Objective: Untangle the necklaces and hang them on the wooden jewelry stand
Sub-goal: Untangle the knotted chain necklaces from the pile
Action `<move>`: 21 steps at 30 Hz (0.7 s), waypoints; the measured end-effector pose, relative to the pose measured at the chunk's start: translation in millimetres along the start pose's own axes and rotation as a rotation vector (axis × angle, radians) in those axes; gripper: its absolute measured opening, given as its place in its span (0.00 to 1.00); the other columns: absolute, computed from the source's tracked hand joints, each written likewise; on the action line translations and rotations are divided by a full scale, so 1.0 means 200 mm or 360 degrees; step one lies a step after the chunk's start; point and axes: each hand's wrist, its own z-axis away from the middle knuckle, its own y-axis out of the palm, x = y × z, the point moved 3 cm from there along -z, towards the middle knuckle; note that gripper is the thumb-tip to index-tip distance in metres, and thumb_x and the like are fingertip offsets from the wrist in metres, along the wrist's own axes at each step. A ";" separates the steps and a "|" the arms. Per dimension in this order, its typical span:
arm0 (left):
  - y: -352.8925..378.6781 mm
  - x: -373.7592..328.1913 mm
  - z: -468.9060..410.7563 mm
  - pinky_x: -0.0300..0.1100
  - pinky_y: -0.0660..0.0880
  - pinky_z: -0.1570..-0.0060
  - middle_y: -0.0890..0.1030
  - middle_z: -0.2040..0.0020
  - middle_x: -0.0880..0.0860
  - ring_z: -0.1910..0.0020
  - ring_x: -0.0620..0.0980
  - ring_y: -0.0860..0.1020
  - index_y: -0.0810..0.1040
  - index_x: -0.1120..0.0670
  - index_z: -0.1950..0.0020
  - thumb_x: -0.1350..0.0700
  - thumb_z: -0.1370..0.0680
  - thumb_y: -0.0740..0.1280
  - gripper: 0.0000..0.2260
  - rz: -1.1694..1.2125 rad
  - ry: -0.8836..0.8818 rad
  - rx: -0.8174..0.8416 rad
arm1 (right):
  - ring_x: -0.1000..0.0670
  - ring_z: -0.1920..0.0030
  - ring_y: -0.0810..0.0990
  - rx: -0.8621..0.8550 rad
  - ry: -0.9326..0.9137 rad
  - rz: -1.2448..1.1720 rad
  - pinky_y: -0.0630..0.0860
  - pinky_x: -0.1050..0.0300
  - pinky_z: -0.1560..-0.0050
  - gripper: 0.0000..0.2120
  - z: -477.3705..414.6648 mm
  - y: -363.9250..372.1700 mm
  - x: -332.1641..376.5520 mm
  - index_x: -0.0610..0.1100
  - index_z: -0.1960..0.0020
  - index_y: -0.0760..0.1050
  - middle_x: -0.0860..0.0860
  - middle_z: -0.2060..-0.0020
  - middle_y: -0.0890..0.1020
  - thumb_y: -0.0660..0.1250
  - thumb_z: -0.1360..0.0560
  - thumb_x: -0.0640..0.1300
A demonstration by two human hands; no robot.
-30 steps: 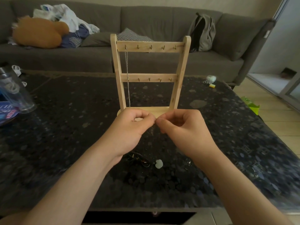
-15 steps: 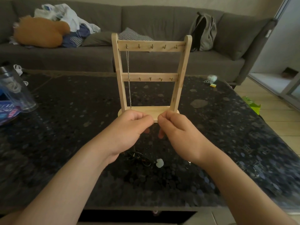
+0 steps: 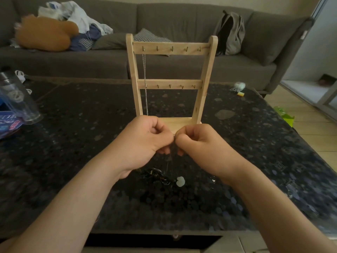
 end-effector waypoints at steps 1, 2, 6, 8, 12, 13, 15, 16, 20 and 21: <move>0.00 -0.01 0.00 0.56 0.83 0.45 0.86 0.64 0.53 0.62 0.49 0.84 0.82 0.58 0.51 0.60 0.21 0.71 0.02 -0.0011 0.0017 -0.0014 | 0.58 0.70 0.73 -0.0019 -0.0017 -0.0010 0.70 0.65 0.69 0.13 0.00 0.00 0.00 0.39 0.58 0.82 0.45 0.66 0.83 0.66 0.20 0.45; 0.01 -0.01 0.00 0.55 0.83 0.47 0.85 0.65 0.52 0.63 0.48 0.83 0.81 0.57 0.50 0.60 0.21 0.71 0.02 -0.0025 0.0035 -0.0025 | 0.58 0.70 0.73 -0.0039 -0.0030 -0.0024 0.70 0.64 0.69 0.12 0.00 0.00 0.00 0.39 0.58 0.83 0.45 0.65 0.84 0.67 0.20 0.45; 0.01 -0.02 0.01 0.50 0.76 0.55 0.81 0.66 0.49 0.65 0.47 0.76 0.77 0.56 0.48 0.61 0.20 0.68 0.02 0.0047 0.0000 0.0006 | 0.60 0.76 0.69 -0.0132 -0.0074 -0.0031 0.65 0.67 0.74 0.11 -0.01 -0.01 0.00 0.38 0.56 0.83 0.50 0.70 0.79 0.68 0.19 0.42; 0.02 -0.02 0.02 0.49 0.74 0.55 0.79 0.63 0.50 0.64 0.47 0.74 0.76 0.54 0.49 0.63 0.18 0.65 0.05 0.0257 -0.0118 0.0079 | 0.59 0.77 0.69 -0.0155 -0.0091 -0.0013 0.65 0.67 0.75 0.10 -0.01 -0.01 -0.01 0.38 0.56 0.83 0.51 0.72 0.78 0.68 0.20 0.42; 0.01 -0.01 0.01 0.49 0.75 0.51 0.79 0.61 0.49 0.57 0.49 0.76 0.81 0.51 0.52 0.62 0.20 0.67 0.07 0.0248 -0.0223 0.0094 | 0.56 0.75 0.72 -0.0329 -0.0044 -0.0155 0.68 0.65 0.73 0.08 -0.01 -0.03 -0.02 0.37 0.59 0.84 0.50 0.73 0.79 0.72 0.24 0.40; 0.00 -0.01 0.01 0.49 0.76 0.51 0.80 0.60 0.50 0.56 0.49 0.77 0.82 0.51 0.51 0.62 0.21 0.69 0.07 0.0204 -0.0226 0.0074 | 0.54 0.71 0.74 -0.0384 -0.0043 -0.0196 0.71 0.62 0.70 0.07 -0.01 -0.04 -0.02 0.38 0.60 0.84 0.47 0.71 0.82 0.72 0.26 0.40; -0.01 0.01 0.01 0.49 0.78 0.49 0.82 0.58 0.51 0.54 0.49 0.80 0.84 0.51 0.49 0.61 0.22 0.71 0.06 0.0168 -0.0250 0.0032 | 0.49 0.64 0.79 -0.0469 -0.0018 -0.0344 0.76 0.56 0.60 0.08 -0.01 -0.04 -0.02 0.39 0.61 0.85 0.42 0.64 0.87 0.71 0.26 0.40; 0.00 0.01 0.00 0.49 0.78 0.48 0.83 0.57 0.51 0.53 0.49 0.81 0.85 0.50 0.49 0.60 0.22 0.71 0.06 0.0163 -0.0263 0.0019 | 0.48 0.62 0.81 -0.0494 0.0024 -0.0477 0.77 0.53 0.57 0.09 -0.01 -0.04 -0.03 0.40 0.60 0.86 0.43 0.63 0.88 0.69 0.25 0.41; 0.00 0.01 0.01 0.48 0.80 0.45 0.85 0.57 0.49 0.52 0.47 0.83 0.89 0.48 0.51 0.53 0.21 0.74 0.04 0.0112 -0.0300 0.0007 | 0.54 0.69 0.76 -0.0405 0.0206 -0.1027 0.70 0.59 0.65 0.10 -0.02 -0.04 -0.03 0.38 0.51 0.80 0.48 0.59 0.88 0.62 0.19 0.41; 0.00 0.01 0.01 0.49 0.80 0.44 0.85 0.57 0.50 0.51 0.48 0.83 0.89 0.48 0.51 0.52 0.21 0.74 0.04 0.0098 -0.0301 0.0007 | 0.54 0.71 0.74 -0.0353 0.0225 -0.1065 0.68 0.59 0.67 0.09 -0.02 -0.04 -0.03 0.39 0.51 0.78 0.49 0.60 0.86 0.61 0.18 0.42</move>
